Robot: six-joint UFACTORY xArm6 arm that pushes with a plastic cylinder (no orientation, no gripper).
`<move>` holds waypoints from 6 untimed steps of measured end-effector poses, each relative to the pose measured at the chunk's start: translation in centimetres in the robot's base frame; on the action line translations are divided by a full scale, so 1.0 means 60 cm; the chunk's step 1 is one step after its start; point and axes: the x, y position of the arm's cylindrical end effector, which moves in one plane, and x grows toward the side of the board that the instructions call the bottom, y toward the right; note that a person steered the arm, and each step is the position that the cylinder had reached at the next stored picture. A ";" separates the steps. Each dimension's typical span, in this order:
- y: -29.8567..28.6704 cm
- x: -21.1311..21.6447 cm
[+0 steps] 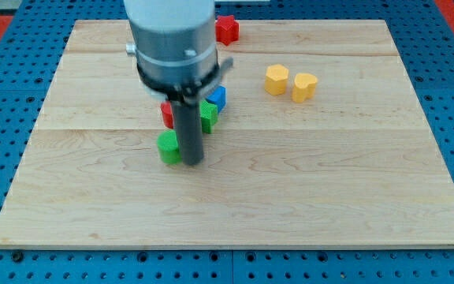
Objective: Push the yellow heart into the yellow hexagon
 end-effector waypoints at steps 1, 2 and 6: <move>0.054 0.010; 0.207 0.003; 0.262 -0.158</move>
